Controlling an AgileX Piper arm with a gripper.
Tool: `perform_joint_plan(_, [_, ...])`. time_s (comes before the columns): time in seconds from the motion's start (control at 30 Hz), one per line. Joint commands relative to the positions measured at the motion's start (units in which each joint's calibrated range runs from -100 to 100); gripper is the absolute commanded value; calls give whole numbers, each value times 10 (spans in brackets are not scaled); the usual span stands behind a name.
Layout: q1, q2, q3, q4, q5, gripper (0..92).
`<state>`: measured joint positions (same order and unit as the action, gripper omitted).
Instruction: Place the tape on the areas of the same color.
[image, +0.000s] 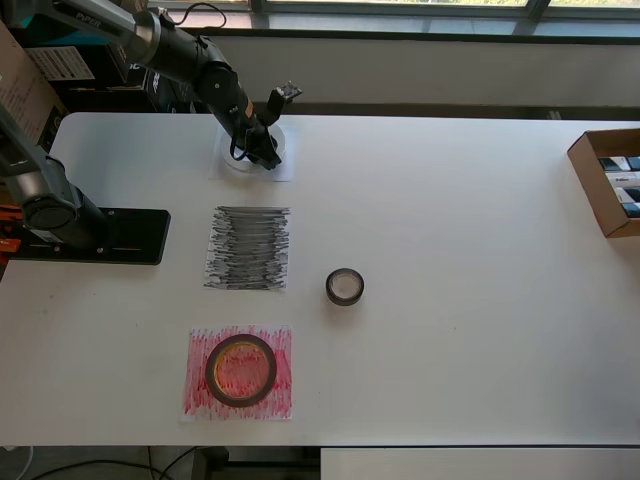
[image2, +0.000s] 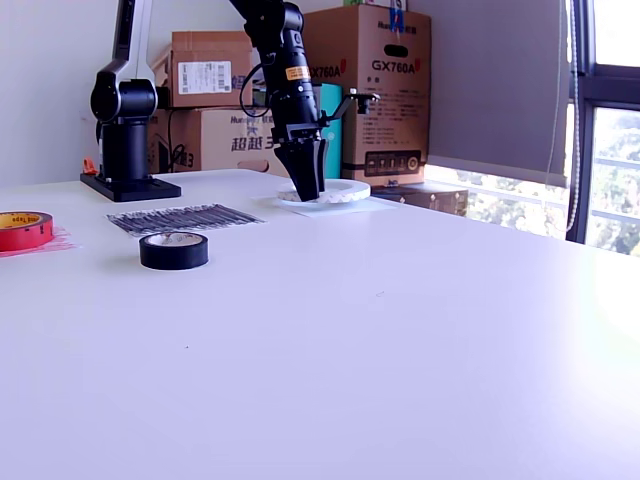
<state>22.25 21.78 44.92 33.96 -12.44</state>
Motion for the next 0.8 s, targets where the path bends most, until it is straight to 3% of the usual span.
perform_joint_plan(0.0, [-5,1,5,3,-3,2])
perform_joint_plan(0.13, [-5,1,5,3,-3,49])
perform_joint_plan(0.5, [-5,14,5,3,-3,415])
perform_joint_plan(0.77, [-5,14,4,3,-4,456])
